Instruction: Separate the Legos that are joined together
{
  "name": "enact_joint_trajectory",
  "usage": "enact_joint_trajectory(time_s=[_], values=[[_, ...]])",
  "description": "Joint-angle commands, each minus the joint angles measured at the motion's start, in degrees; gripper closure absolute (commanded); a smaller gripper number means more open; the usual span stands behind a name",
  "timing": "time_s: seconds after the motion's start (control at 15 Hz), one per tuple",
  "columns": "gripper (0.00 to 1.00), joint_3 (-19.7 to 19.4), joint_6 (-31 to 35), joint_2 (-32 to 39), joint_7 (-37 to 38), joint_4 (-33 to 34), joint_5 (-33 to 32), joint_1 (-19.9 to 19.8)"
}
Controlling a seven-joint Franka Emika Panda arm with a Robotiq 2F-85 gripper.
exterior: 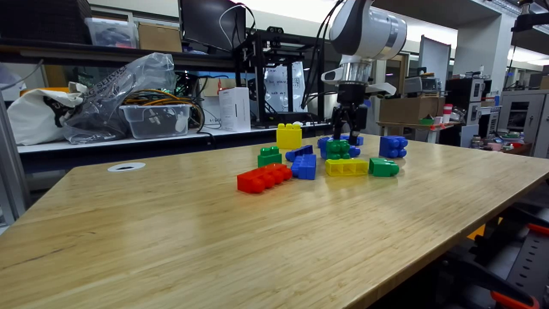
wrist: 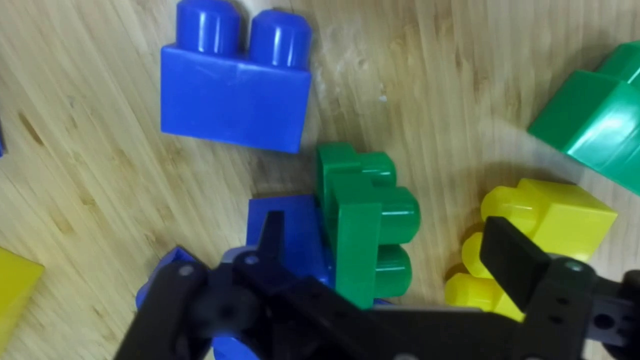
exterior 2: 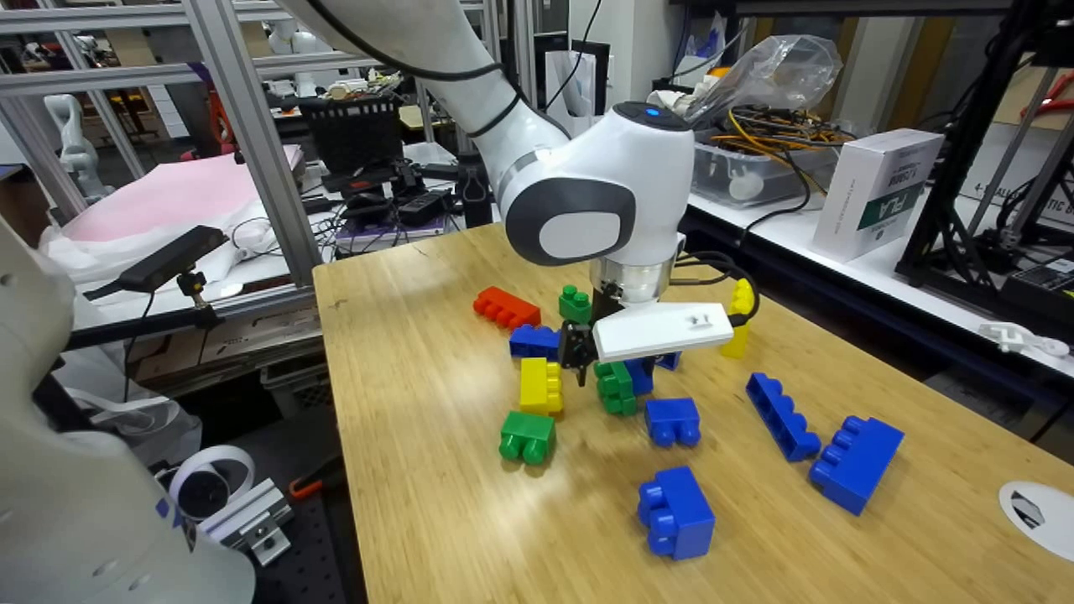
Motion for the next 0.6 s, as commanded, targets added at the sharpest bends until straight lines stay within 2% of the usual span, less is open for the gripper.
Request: enact_joint_trajectory(time_s=[0.0,0.07,0.13,0.2,0.53], values=[[0.0,1.63,2.0,1.12,-2.25,0.23,1.05,-1.74],[0.0,1.73,2.25,1.23,-2.32,0.24,1.02,-1.85],[0.25,1.86,2.52,1.25,-2.3,0.25,1.04,-1.93],[0.26,1.93,2.85,1.18,-2.24,0.23,0.92,-1.92],[0.62,2.2,3.69,0.95,-2.45,0.15,0.75,-1.92]])
